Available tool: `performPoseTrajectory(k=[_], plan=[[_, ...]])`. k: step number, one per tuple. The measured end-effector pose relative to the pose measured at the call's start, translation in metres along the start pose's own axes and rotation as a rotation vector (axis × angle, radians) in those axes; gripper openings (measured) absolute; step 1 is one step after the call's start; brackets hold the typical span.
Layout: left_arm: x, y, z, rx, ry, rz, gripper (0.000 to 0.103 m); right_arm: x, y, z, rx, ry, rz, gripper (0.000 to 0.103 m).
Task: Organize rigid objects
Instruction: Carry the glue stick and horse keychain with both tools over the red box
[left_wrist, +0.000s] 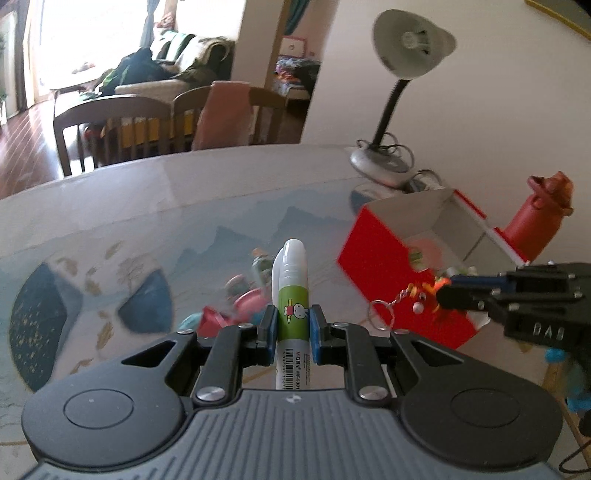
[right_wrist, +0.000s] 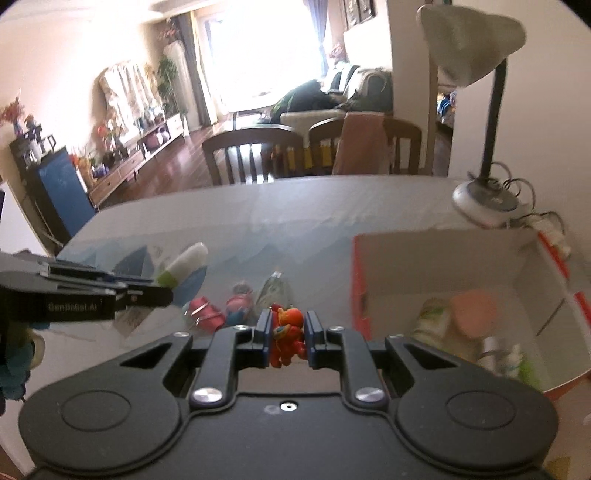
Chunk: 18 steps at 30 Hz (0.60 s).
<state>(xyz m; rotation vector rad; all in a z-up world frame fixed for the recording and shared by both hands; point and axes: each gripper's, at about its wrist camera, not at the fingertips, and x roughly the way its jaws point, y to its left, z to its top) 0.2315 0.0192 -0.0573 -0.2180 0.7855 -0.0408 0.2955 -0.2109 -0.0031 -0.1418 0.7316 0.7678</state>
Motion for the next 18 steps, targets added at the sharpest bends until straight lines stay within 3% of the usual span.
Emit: performPoseTrajectory(k=[9, 18], plan=[[0.006, -0.062, 0.028, 0.088, -0.028, -0.037, 0.017, -0.024, -0.061, 0.019, 0.03, -0.065, -0.051, 0.016], [0.041, -0.133, 0.046, 0.161, -0.004, -0.069, 0.017, -0.028, -0.129, 0.017, 0.053, -0.073, -0.102, 0.017]])
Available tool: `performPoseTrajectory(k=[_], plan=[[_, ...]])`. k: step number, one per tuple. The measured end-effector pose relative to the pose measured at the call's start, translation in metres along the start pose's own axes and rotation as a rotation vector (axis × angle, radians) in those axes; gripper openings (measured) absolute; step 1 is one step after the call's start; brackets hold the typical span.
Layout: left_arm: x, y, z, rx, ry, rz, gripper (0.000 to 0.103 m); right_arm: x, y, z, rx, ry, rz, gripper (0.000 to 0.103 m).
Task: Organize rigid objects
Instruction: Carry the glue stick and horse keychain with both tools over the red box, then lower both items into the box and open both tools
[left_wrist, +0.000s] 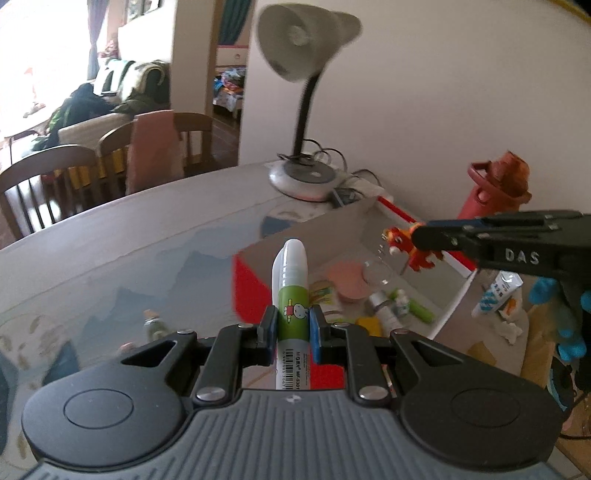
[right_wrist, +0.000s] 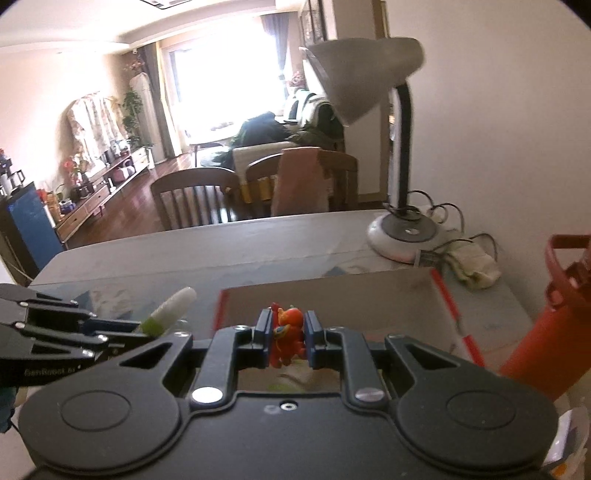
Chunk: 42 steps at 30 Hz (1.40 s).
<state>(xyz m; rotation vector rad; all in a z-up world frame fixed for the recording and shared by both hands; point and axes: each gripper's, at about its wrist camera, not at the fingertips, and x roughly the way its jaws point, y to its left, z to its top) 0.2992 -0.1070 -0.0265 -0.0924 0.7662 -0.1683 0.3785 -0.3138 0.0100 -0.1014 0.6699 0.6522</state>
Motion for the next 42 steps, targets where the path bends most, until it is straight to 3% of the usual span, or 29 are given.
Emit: performPoseTrajectory(k=[17, 25, 33, 42], plan=[[0.111, -0.079, 0.02, 0.061, 0.176, -0.01, 0.017, 0.049, -0.088, -0.022, 0.068, 0.081, -0.097, 0.017], [0.158, -0.095, 0.025, 0.094, 0.236, 0.025, 0.017, 0.081, -0.094, -0.031, 0.051, 0.132, -0.106, 0.016], [0.193, -0.093, 0.033, 0.101, 0.275, 0.061, 0.017, 0.088, -0.091, -0.04, 0.024, 0.171, -0.093, 0.016], [0.22, -0.091, 0.033, 0.088, 0.326, 0.051, 0.017, 0.09, -0.093, -0.048, 0.021, 0.207, -0.095, 0.017]])
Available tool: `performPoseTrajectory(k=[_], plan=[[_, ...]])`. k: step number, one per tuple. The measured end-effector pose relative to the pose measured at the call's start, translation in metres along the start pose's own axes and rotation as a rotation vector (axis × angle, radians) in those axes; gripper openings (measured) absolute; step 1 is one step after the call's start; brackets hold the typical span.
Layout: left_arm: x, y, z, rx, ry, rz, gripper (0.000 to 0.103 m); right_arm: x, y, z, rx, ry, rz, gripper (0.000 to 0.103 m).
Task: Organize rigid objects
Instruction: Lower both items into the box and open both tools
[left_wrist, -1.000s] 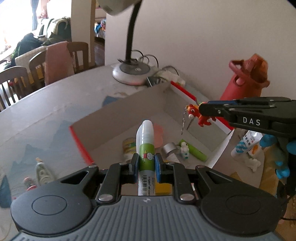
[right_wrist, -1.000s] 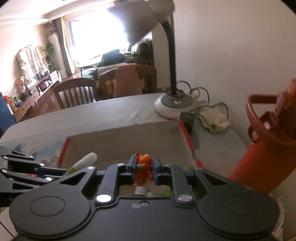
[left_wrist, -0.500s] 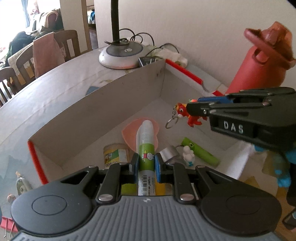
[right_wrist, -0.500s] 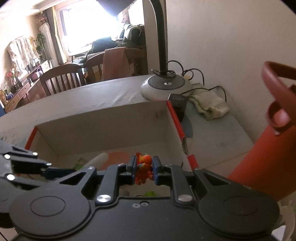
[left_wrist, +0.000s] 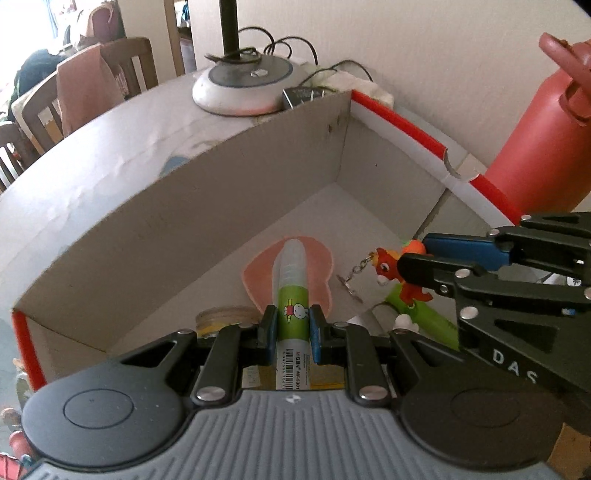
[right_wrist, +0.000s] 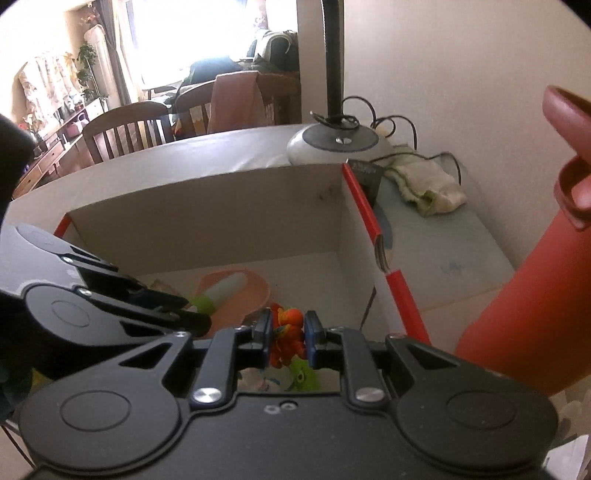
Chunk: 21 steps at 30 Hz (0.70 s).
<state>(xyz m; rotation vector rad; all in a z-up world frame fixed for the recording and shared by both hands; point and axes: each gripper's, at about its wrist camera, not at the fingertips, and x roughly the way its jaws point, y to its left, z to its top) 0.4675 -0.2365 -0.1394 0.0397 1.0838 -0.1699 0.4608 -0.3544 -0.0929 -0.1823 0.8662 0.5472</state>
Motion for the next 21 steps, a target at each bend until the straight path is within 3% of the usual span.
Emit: performPoseTrajectory(k=[11, 21], plan=[[0.011, 0.002, -0.001, -0.016, 0.064, -0.017, 0.017, -0.001, -0.004, -0.006, 0.02, 0.031, 0.004, 0.021], [0.005, 0.013, -0.001, -0.073, 0.059, -0.022, 0.018, -0.008, -0.003, -0.006, 0.034, 0.04, 0.021, 0.031]])
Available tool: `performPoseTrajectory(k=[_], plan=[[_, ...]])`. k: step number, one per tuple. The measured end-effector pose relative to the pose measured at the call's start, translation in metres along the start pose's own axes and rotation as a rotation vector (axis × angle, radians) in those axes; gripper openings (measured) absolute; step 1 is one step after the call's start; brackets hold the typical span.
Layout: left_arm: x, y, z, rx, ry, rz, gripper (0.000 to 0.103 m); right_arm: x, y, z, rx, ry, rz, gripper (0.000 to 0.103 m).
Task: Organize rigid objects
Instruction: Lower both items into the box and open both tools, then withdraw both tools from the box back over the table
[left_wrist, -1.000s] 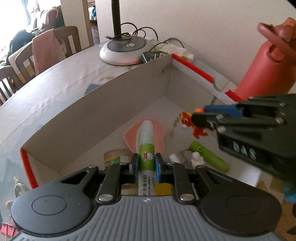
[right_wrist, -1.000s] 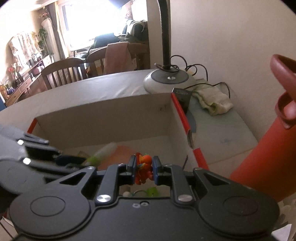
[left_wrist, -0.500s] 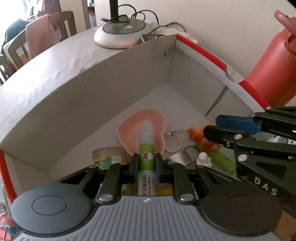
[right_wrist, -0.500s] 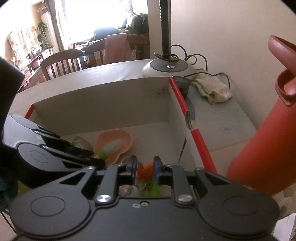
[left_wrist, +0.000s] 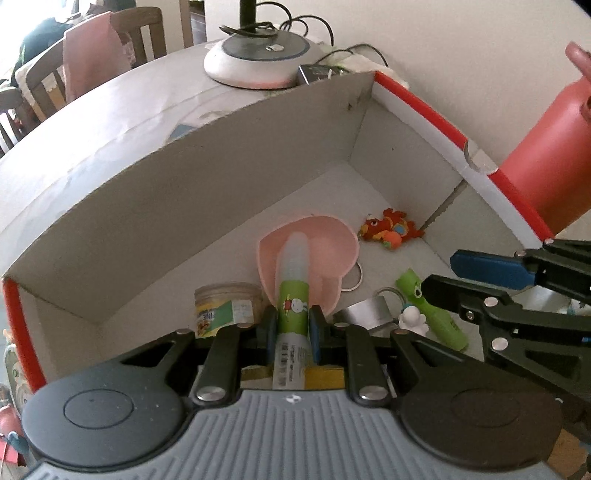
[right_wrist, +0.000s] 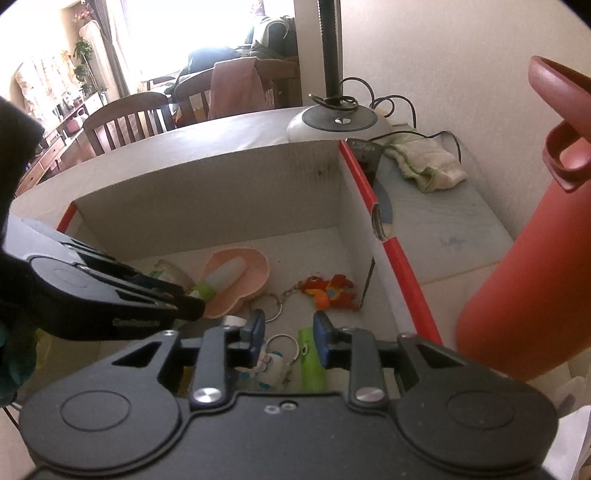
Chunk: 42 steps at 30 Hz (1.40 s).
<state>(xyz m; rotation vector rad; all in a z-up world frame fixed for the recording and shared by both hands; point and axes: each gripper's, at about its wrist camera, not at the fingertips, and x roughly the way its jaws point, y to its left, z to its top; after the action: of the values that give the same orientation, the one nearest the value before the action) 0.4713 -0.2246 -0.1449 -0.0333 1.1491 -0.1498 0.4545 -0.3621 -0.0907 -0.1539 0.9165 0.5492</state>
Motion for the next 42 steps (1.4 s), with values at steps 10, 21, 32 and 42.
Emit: performPoseTrajectory(k=[10, 21, 32, 42], plan=[[-0.034, 0.01, -0.013, -0.02, -0.067, -0.042, 0.018, -0.02, 0.008, 0.003, 0.012, -0.037, 0.012, 0.037], [-0.096, 0.033, -0.042, -0.045, -0.185, -0.063, 0.018, -0.054, 0.038, 0.005, 0.011, -0.104, 0.042, 0.047], [-0.154, 0.082, -0.088, -0.11, -0.277, -0.064, 0.018, -0.085, 0.1, -0.004, -0.007, -0.156, 0.078, 0.057], [-0.185, 0.145, -0.143, -0.153, -0.302, -0.02, 0.018, -0.085, 0.169, -0.013, -0.028, -0.137, 0.118, 0.068]])
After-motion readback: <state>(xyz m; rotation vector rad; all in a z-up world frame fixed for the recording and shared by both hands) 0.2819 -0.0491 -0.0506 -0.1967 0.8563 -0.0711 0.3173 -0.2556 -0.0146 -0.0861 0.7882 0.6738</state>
